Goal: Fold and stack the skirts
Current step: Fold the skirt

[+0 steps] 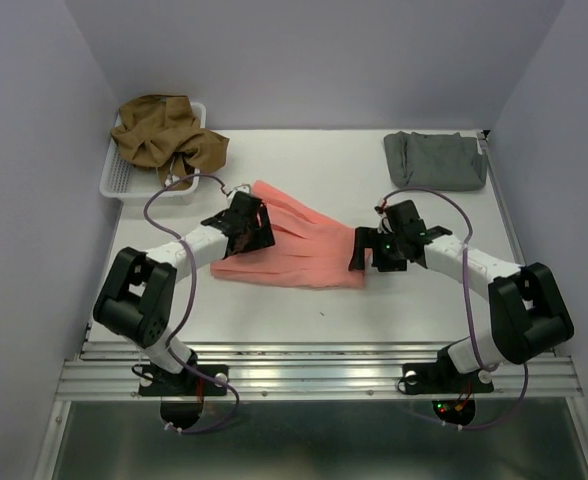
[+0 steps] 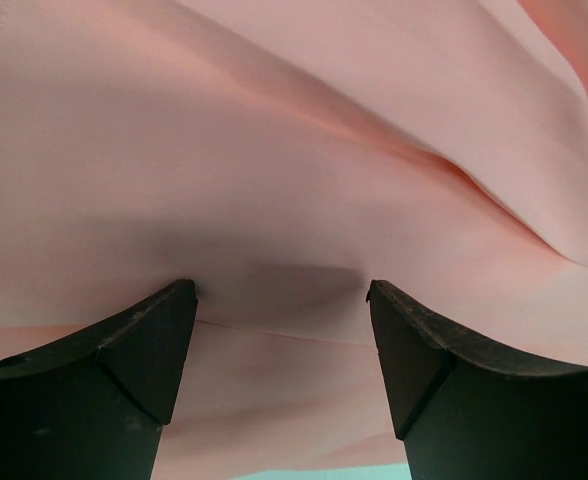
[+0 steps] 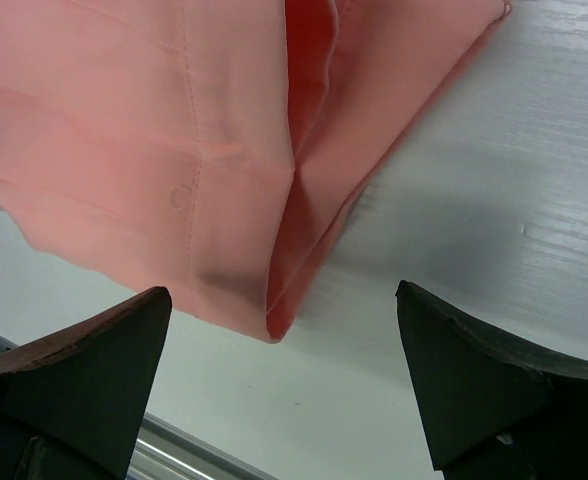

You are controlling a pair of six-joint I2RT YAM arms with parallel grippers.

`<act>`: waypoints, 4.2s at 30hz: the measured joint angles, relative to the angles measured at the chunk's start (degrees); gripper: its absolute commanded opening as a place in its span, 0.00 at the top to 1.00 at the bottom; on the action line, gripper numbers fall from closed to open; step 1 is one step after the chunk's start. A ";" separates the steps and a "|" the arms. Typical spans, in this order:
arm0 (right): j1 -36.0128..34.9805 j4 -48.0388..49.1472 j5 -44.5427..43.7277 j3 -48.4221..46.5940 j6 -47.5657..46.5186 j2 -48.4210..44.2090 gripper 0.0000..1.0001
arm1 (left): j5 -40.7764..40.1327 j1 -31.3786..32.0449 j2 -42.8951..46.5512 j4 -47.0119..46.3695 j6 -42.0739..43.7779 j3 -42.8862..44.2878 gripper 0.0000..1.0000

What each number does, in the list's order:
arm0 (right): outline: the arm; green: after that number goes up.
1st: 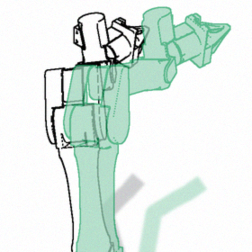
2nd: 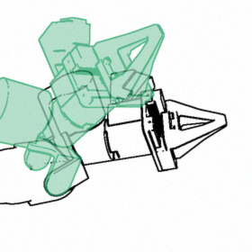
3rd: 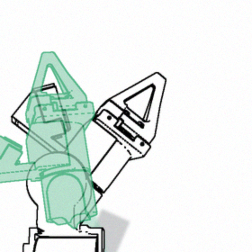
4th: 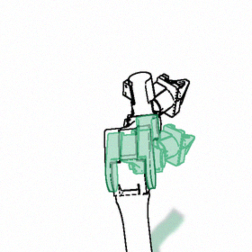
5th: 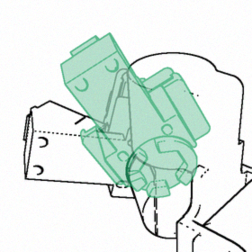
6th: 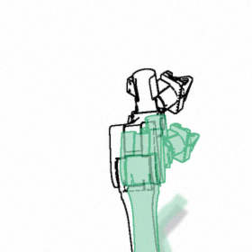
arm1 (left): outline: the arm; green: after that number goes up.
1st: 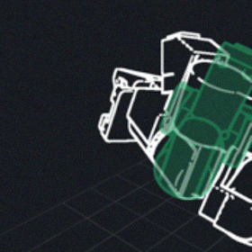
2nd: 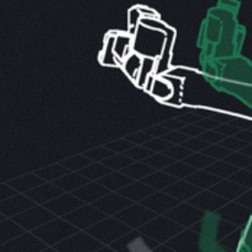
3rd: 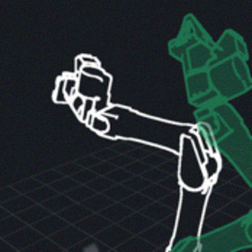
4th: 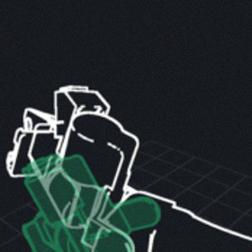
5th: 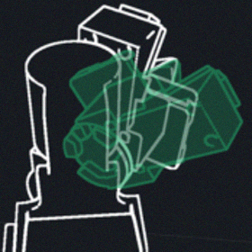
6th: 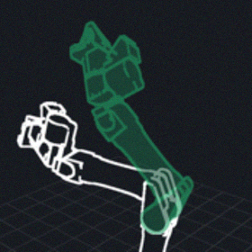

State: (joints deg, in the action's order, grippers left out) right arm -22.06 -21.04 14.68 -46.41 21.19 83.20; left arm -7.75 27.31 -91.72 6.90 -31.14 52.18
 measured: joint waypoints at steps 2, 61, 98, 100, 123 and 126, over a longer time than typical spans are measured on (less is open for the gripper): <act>0.00 0.02 -0.50 0.00 0.07 0.02 0.00 | -0.04 0.00 1.29 0.63 0.02 0.02 0.18; -8.15 0.20 -35.32 -4.31 2.38 -1.31 0.99 | 6.21 0.87 -0.35 -4.94 4.11 4.39 0.56; -19.85 -25.66 -42.58 -39.82 -3.06 12.00 0.99 | 14.58 9.38 -15.85 -14.36 -2.43 9.64 0.77; -20.87 -25.27 -41.90 -39.82 -1.18 12.63 0.99 | 14.56 9.38 -15.85 -15.08 -3.32 9.25 0.76; -24.11 -11.52 -39.80 -30.58 16.81 15.41 0.99 | 9.38 9.44 -7.98 -10.95 -5.07 8.15 0.77; -24.11 -10.64 -39.82 -29.75 17.38 15.41 0.99 | 7.15 9.27 -4.68 -9.99 -4.57 8.17 0.77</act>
State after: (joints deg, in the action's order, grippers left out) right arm -46.17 -31.68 -25.15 -76.16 38.57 98.61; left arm -0.60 36.58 -96.40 -3.09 -35.70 60.36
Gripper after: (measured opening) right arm 0.259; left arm 0.235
